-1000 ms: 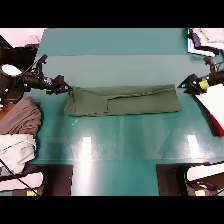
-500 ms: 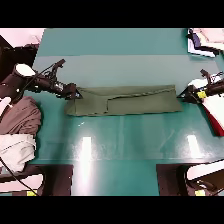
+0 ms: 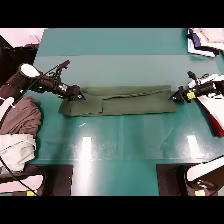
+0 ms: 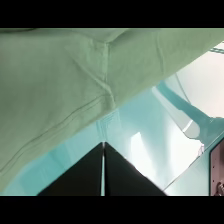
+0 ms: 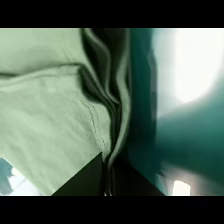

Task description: Fold the shirts.

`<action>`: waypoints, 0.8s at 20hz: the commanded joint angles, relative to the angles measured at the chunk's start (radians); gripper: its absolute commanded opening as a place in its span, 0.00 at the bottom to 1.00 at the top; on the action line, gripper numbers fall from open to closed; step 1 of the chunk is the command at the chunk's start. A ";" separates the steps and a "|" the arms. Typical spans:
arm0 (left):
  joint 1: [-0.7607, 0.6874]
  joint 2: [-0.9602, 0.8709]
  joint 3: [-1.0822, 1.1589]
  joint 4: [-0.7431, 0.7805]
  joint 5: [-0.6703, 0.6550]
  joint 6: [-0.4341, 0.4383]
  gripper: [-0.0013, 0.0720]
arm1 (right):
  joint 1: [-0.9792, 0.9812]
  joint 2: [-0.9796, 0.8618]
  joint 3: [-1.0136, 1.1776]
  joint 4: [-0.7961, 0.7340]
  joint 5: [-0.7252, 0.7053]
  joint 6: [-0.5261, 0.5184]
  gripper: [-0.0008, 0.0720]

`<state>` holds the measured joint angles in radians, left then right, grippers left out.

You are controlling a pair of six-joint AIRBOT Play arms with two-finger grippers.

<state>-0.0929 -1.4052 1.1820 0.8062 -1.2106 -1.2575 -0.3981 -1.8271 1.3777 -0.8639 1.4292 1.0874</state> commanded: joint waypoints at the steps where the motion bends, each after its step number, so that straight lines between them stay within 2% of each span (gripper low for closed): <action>1: -0.005 0.000 0.001 -0.007 0.047 -0.022 0.05 | 0.017 0.008 0.034 0.009 0.051 -0.049 0.03; 4: -0.055 -0.001 0.002 -0.014 0.165 -0.037 0.05 | 0.028 0.058 0.105 0.009 0.130 -0.047 0.03; 7: -0.162 -0.039 0.043 -0.013 0.271 -0.036 0.05 | 0.076 0.138 0.176 0.010 0.169 0.033 0.03; 9: -0.226 -0.113 0.124 -0.011 0.276 -0.037 0.05 | 0.130 0.191 0.231 0.027 0.168 0.089 0.03; 13: -0.317 -0.310 0.320 -0.003 0.248 -0.082 0.05 | 0.259 0.241 0.389 0.234 0.159 0.127 0.03; 16: -0.357 -0.430 0.438 -0.002 0.219 -0.105 0.05 | 0.397 0.240 0.525 0.233 0.121 0.170 0.03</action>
<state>-0.4038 -1.7245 1.5108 0.8005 -0.9707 -1.3350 -0.1081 -1.6012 1.7920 -0.6796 1.5833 1.2125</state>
